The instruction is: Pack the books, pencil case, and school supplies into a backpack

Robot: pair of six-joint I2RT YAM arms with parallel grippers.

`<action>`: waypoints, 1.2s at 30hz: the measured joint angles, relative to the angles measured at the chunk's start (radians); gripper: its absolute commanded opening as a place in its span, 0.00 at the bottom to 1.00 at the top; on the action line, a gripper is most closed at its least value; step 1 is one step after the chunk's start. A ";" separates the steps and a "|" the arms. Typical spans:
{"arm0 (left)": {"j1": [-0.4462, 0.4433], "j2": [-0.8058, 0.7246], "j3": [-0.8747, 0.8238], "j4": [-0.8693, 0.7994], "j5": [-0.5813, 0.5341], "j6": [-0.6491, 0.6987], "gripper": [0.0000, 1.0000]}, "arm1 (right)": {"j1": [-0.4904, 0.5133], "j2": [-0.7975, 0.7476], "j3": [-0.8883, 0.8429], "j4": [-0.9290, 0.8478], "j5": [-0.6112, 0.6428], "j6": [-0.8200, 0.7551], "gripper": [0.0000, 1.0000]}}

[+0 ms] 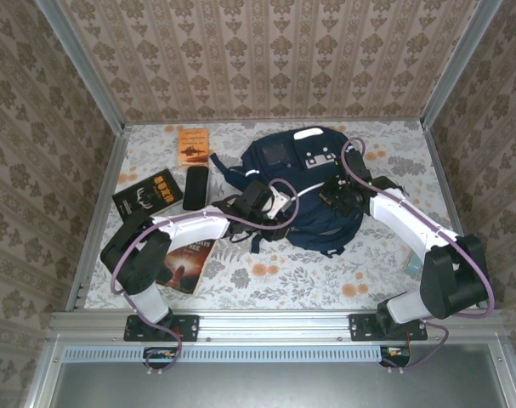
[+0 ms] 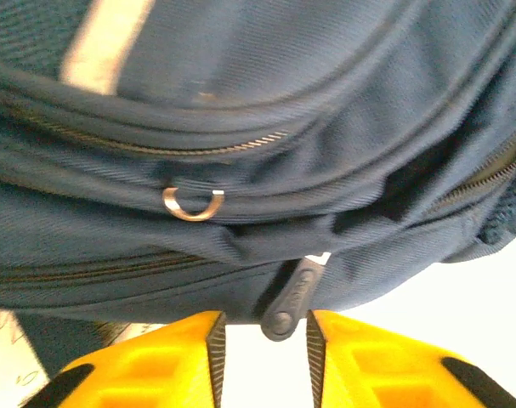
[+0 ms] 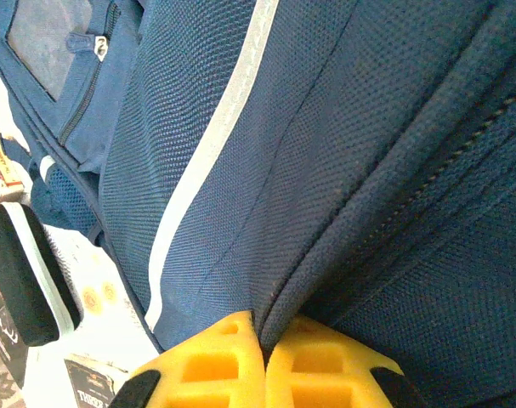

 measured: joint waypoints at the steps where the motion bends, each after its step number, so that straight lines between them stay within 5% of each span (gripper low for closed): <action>1: -0.010 0.000 0.001 -0.002 -0.002 0.009 0.42 | 0.000 0.000 0.004 -0.001 -0.002 0.000 0.00; 13: -0.060 0.101 0.111 -0.064 -0.065 0.085 0.42 | 0.000 0.000 0.019 -0.002 -0.011 0.001 0.00; 19: -0.062 0.117 0.113 -0.069 -0.094 0.107 0.11 | 0.000 0.000 0.022 -0.002 -0.015 0.001 0.00; 23: -0.062 0.117 0.113 -0.068 -0.107 0.117 0.00 | 0.000 0.000 0.029 -0.008 -0.014 0.000 0.00; 36: 0.002 0.012 0.002 -0.024 -0.118 0.101 0.00 | 0.000 -0.005 0.031 -0.028 0.021 -0.001 0.00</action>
